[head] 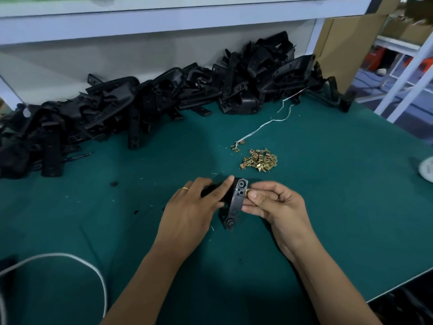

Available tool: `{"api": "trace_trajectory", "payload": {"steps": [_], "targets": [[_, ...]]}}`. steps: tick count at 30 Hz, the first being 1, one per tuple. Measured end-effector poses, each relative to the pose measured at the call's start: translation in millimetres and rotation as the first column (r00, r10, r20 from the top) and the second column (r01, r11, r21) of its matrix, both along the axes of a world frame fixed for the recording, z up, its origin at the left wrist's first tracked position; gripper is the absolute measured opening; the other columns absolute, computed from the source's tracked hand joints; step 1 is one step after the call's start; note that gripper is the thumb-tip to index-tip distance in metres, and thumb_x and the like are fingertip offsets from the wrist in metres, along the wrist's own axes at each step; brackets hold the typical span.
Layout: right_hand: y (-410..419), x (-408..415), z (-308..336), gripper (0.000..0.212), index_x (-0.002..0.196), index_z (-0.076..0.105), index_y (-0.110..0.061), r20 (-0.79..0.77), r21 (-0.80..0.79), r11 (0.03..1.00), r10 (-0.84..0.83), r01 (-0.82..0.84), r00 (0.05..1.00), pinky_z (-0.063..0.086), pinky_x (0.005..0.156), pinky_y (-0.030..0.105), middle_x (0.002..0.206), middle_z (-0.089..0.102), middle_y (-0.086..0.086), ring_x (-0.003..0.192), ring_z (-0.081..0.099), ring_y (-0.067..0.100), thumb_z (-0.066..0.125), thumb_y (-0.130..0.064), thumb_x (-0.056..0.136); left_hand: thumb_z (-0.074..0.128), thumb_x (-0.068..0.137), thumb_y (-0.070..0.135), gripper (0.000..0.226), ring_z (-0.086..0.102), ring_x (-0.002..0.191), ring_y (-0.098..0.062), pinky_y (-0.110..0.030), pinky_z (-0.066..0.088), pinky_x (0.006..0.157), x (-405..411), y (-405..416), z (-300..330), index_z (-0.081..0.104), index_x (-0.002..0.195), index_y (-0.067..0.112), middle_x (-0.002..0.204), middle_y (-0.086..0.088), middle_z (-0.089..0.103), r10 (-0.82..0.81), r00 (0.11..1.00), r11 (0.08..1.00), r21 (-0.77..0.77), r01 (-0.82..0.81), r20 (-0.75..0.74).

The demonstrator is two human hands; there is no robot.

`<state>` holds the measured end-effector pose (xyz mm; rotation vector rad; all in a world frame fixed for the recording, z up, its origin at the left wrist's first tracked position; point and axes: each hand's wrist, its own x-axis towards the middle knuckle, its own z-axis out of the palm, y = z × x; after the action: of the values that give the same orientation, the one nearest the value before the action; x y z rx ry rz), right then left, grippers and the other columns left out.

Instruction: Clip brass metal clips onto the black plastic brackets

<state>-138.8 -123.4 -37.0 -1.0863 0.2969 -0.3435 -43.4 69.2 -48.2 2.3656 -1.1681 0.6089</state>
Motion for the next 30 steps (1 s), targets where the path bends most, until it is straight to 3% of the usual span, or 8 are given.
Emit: {"api": "trace_trajectory", "payload": {"steps": [10,15,17,21,22,24,26,30], "targets": [[4,-2,2,0.013,0.089,0.078,-0.006,-0.024,-0.116,0.993,-0.023,0.02,0.999,0.063,0.067,0.034,0.089,0.077,0.024,0.075,0.077,0.03,0.084,-0.006,0.077,0.075,0.092,0.012,0.057,0.06,0.086,-0.024,-0.041,0.056,0.069,0,-2,-2,0.059,0.144,0.03,0.11,-0.004,0.063,-0.005,0.999,1.0,0.003,0.005,0.039],[19,15,10,0.012,0.088,0.078,-0.009,-0.245,-0.236,0.97,-0.12,0.061,0.962,0.063,0.067,0.03,0.083,0.08,0.007,0.08,0.079,0.023,0.086,-0.001,0.082,0.08,0.081,0.003,0.07,0.059,0.085,-0.024,-0.037,0.053,0.066,1,-1,-6,0.061,0.142,0.032,0.109,-0.004,0.062,0.093,0.994,0.994,0.054,-0.096,0.058],[23,26,17,0.015,0.088,0.077,-0.015,-0.291,-0.349,0.935,-0.174,0.065,0.941,0.061,0.061,0.028,0.08,0.079,-0.001,0.073,0.078,0.018,0.086,-0.006,0.082,0.077,0.087,0.012,0.065,0.06,0.085,-0.025,-0.037,0.052,0.064,1,0,-5,0.058,0.145,0.034,0.109,-0.003,0.06,0.132,0.991,0.989,0.056,-0.133,0.025],[2,38,35,0.011,0.097,0.076,-0.02,-0.244,-0.388,0.921,-0.083,-0.018,0.966,0.059,0.057,0.029,0.077,0.079,0.001,0.076,0.078,0.02,0.08,-0.028,0.091,0.066,0.096,0.029,0.055,0.061,0.087,-0.022,-0.037,0.054,0.06,-4,2,-3,0.052,0.149,0.037,0.109,0.001,0.058,0.138,0.982,0.99,-0.004,-0.139,-0.13],[-11,40,34,0.01,0.097,0.076,-0.022,-0.226,-0.544,0.839,-0.169,0.02,0.959,0.059,0.059,0.033,0.077,0.079,-0.002,0.078,0.077,0.019,0.076,-0.031,0.094,0.067,0.096,0.03,0.055,0.061,0.086,-0.022,-0.037,0.054,0.06,-8,2,-4,0.051,0.149,0.036,0.109,0.0,0.058,0.136,0.983,0.991,0.024,-0.134,-0.12],[-36,43,26,0.007,0.102,0.077,-0.025,-0.137,-0.878,0.473,-0.39,0.071,0.91,0.059,0.072,0.036,0.086,0.077,-0.007,0.086,0.073,0.019,0.073,-0.028,0.096,0.065,0.097,0.03,0.055,0.06,0.084,-0.021,-0.036,0.055,0.06,-11,1,-5,0.05,0.15,0.035,0.109,0.0,0.057,0.134,0.986,0.988,0.083,-0.126,-0.099],[-47,46,13,0.02,0.115,0.075,-0.024,-0.096,-0.979,0.206,-0.433,-0.005,0.896,0.057,0.077,0.038,0.101,0.067,-0.004,0.096,0.066,0.023,0.073,-0.027,0.096,0.061,0.099,0.033,0.055,0.059,0.085,-0.019,-0.034,0.054,0.062,-10,1,-3,0.047,0.152,0.036,0.11,0.002,0.057,0.163,0.979,0.983,0.108,-0.15,-0.119],[-43,51,-5,0.013,0.111,0.07,-0.025,-0.078,-0.996,0.067,-0.424,-0.055,0.902,0.056,0.068,0.038,0.106,0.054,-0.004,0.1,0.06,0.022,0.068,-0.028,0.099,0.059,0.1,0.035,0.054,0.06,0.087,-0.018,-0.034,0.056,0.064,-11,1,1,0.046,0.153,0.036,0.111,0.003,0.056,0.172,0.974,0.98,0.122,-0.155,-0.147]]}}
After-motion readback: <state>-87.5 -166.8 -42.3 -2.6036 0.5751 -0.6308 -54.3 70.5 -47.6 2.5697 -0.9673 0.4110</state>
